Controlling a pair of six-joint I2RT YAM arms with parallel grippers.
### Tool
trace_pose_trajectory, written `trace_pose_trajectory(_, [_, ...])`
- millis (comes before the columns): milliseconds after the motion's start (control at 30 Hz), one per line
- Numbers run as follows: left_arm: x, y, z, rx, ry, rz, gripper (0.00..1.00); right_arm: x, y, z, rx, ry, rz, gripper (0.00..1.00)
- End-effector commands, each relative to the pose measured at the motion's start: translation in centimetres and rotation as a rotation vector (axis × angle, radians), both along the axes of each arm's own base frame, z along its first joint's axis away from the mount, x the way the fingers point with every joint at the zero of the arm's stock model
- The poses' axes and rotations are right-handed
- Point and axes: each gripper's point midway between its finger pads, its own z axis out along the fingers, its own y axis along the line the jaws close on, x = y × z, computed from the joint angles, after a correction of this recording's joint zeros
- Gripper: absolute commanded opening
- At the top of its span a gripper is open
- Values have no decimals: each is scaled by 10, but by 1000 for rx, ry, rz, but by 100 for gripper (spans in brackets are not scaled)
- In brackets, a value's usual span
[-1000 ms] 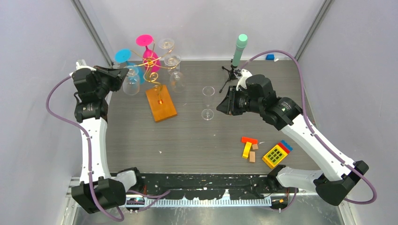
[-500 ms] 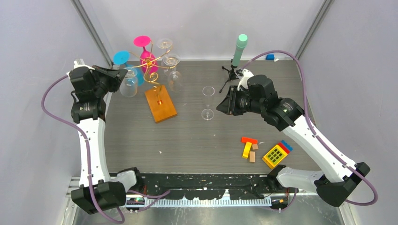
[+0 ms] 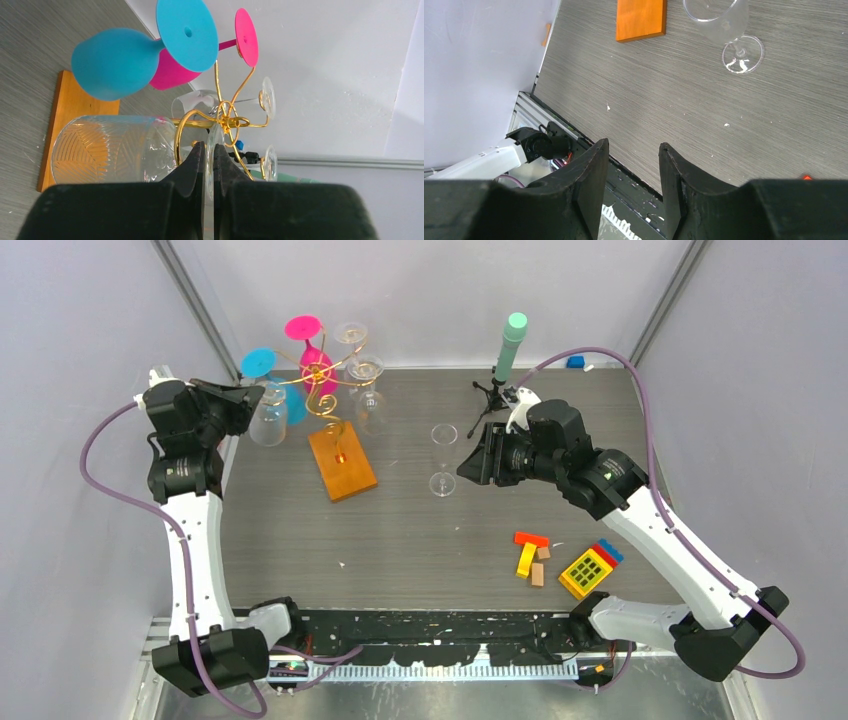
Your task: Take the wine glass off the wine glass rack
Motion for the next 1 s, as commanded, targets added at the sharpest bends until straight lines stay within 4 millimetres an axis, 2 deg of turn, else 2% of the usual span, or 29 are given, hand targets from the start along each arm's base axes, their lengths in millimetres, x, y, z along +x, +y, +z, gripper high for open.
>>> trace_pose_trajectory(0, [1,8,56,26,-171,42,0,4,5,20,54,-59,3,48])
trace_pose_trajectory(600, [24,8,66,-2,-237,9,0,4,3,21,47,-65,-3,50])
trace_pose_trajectory(800, [28,-7,73,-6,-267,-86,0,4,3,20,46,-62,-3,50])
trace_pose_trajectory(967, [21,-20,76,-11,-277,-162,0,4,3,20,47,-62,-4,50])
